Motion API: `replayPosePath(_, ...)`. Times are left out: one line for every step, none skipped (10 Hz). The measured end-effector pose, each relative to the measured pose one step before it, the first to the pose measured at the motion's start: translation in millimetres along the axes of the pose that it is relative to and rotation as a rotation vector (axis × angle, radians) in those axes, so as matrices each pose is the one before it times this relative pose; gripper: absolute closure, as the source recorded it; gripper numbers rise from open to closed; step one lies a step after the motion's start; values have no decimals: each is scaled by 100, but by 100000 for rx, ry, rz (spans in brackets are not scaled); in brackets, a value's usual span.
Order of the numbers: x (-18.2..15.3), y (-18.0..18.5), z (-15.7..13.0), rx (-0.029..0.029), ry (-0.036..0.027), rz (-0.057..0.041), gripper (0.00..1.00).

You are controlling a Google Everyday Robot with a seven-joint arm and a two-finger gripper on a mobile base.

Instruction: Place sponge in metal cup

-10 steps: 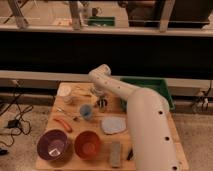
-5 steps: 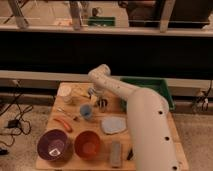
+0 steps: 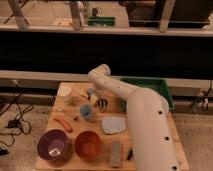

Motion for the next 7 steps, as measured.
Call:
replayPosePath(6,-127,38,108,-408,254,99)
replayPosePath(-22,49,4,-33,134,-96,99)
replayPosePath(63,-10,16,-2,132,13,99)
replayPosePath(38,27,5,-27,141,-58,99)
replayPosePath(40,7,3,-24,90,-4,99)
replayPosePath(28,28,4,-29,119,-58,99)
replayPosePath(19,20,5,-24,78,-33,99)
